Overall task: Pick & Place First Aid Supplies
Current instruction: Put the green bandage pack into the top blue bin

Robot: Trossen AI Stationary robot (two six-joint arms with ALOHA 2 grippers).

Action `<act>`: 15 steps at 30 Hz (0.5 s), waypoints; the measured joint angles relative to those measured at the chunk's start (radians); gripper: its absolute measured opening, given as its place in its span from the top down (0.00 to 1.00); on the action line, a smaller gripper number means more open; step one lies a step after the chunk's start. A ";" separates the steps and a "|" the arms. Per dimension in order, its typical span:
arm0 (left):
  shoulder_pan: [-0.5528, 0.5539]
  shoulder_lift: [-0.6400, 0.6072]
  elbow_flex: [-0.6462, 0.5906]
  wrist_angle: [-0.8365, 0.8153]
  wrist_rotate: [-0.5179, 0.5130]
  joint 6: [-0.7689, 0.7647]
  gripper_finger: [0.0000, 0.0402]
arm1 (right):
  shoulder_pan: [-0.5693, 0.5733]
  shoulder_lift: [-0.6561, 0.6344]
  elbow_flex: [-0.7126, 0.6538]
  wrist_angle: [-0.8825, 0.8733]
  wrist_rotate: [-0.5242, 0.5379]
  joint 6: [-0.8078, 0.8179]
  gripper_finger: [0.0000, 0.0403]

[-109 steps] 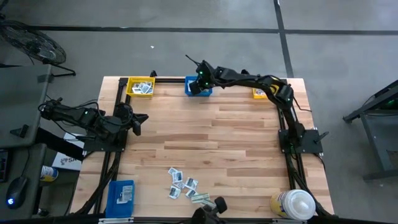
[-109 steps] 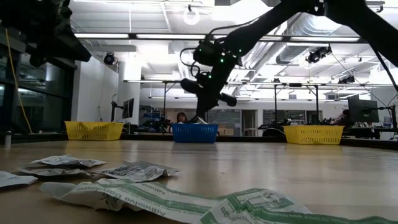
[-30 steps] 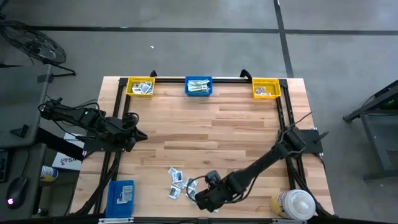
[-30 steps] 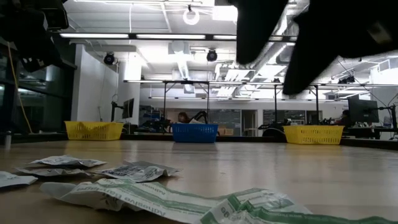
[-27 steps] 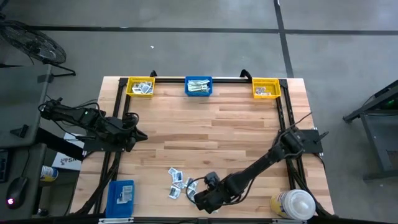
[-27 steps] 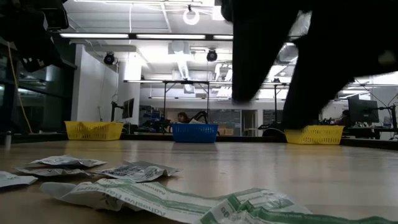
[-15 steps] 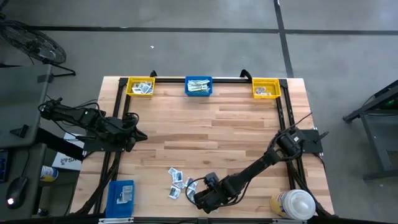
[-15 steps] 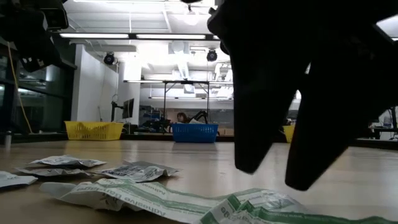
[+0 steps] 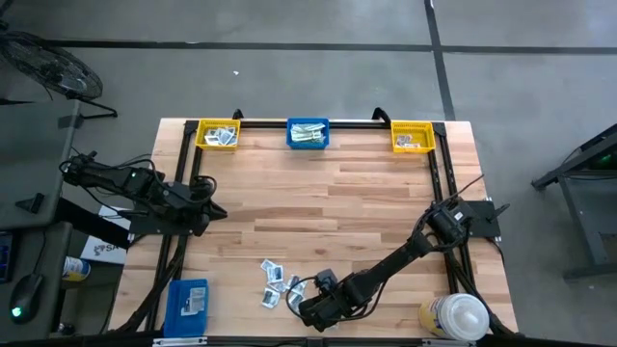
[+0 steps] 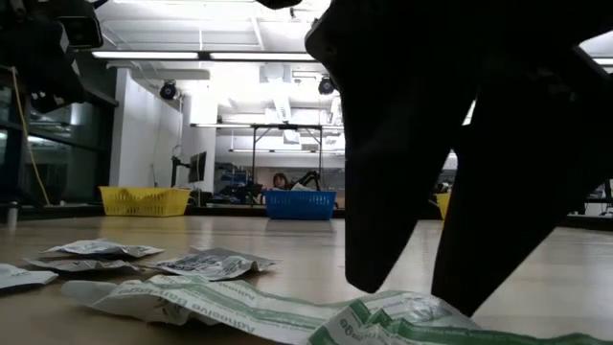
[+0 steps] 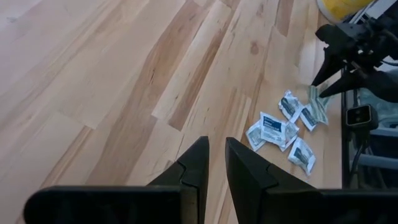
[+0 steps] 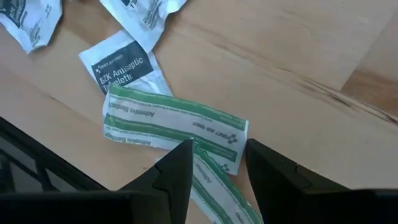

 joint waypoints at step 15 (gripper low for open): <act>0.000 0.000 0.000 -0.009 -0.001 0.019 0.87 | -0.016 0.009 -0.001 0.007 -0.024 0.007 0.86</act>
